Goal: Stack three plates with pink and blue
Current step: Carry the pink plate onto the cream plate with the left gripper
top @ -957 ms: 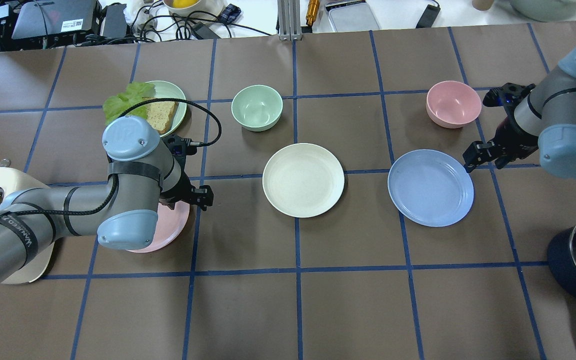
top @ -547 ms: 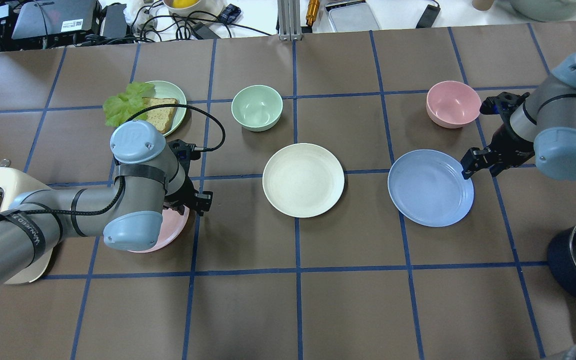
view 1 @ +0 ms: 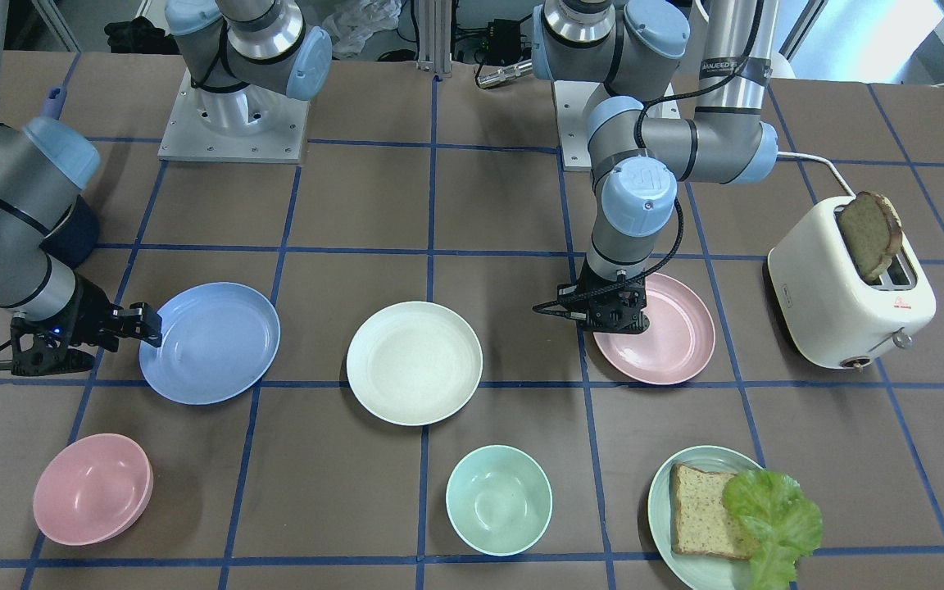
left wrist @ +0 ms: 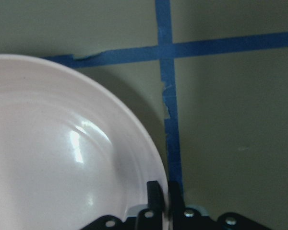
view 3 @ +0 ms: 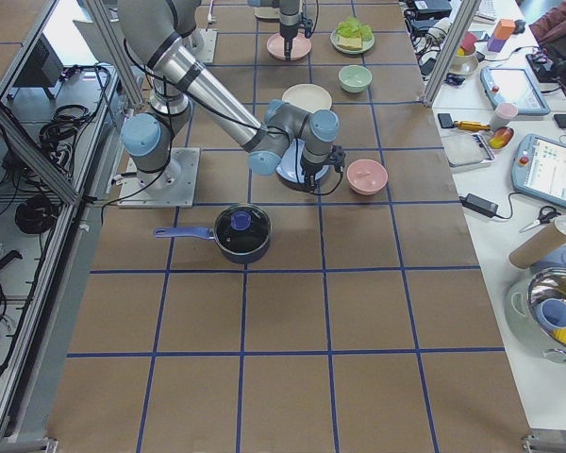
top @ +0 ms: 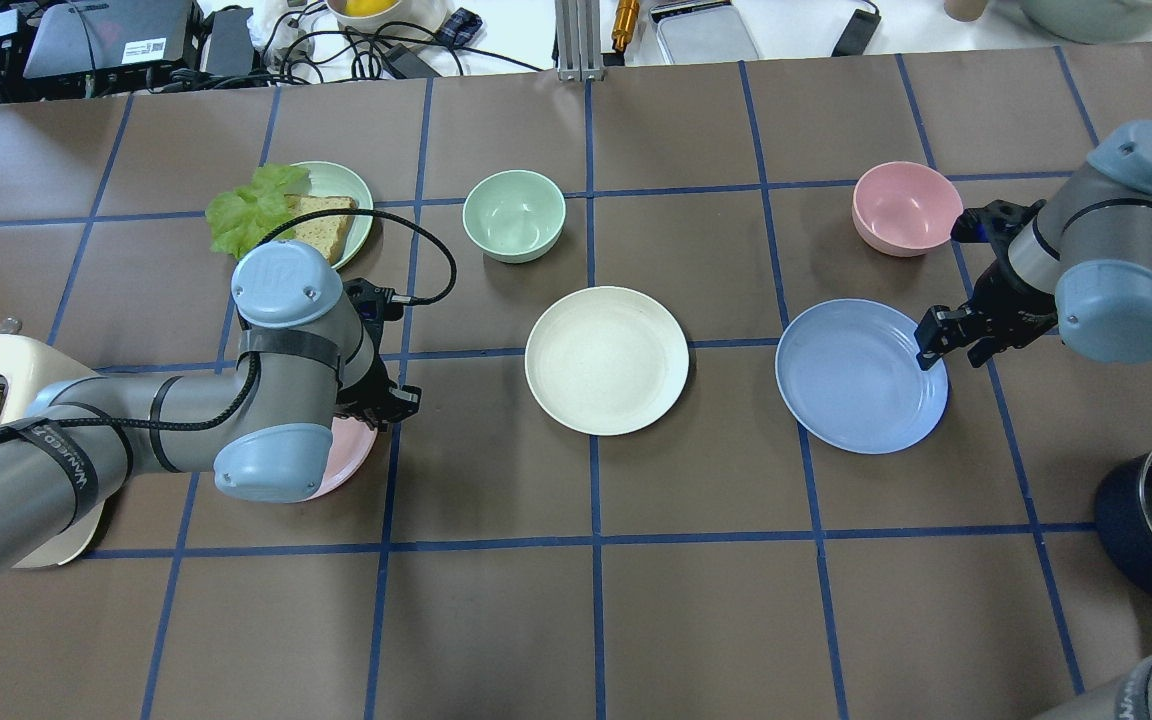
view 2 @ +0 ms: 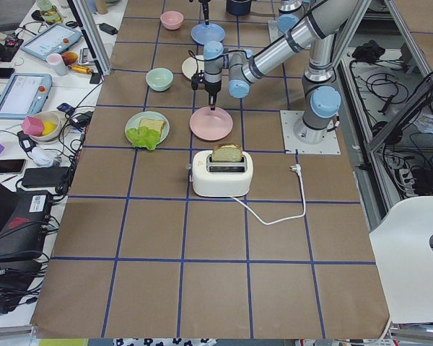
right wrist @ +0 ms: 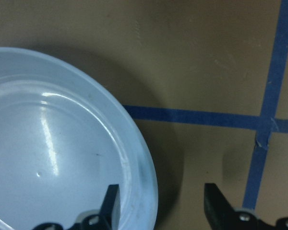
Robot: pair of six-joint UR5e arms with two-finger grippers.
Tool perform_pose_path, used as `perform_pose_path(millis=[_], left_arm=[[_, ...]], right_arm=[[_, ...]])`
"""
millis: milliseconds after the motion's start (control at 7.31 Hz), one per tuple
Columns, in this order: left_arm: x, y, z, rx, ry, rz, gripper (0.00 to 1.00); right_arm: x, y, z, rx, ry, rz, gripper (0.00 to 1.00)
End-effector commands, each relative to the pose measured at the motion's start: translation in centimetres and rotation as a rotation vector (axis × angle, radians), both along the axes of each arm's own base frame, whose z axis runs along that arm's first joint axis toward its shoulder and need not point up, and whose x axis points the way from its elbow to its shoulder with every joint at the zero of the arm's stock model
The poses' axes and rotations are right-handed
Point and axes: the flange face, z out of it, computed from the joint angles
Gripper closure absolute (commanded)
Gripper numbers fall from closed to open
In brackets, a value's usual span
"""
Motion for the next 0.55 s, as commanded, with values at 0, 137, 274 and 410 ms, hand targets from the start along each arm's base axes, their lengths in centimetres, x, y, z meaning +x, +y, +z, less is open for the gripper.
perform_pose_path(millis=[0,137,274,410], left_arm=[[-2.6,-0.5,2.4,-0.056,-0.008,-0.046,1.00],[-5.8,-1.3,4.1,-0.083,-0.005,-0.060,1.00],[-9.1,-2.7,6.6,-0.095,-0.004,-0.004,1.00],[-11.9,-3.8,9.1,-0.067,0.003,0.015,1.00]], right_arm=[[-0.1,-0.1,-0.6,0.008,-0.001,-0.006,0.41],[-0.1,-0.1,-0.7,0.011,-0.001,-0.014,0.45],[-0.1,-0.1,-1.0,0.016,-0.003,-0.015,0.49],[-0.1,-0.2,-1.2,0.021,-0.005,-0.015,0.57]])
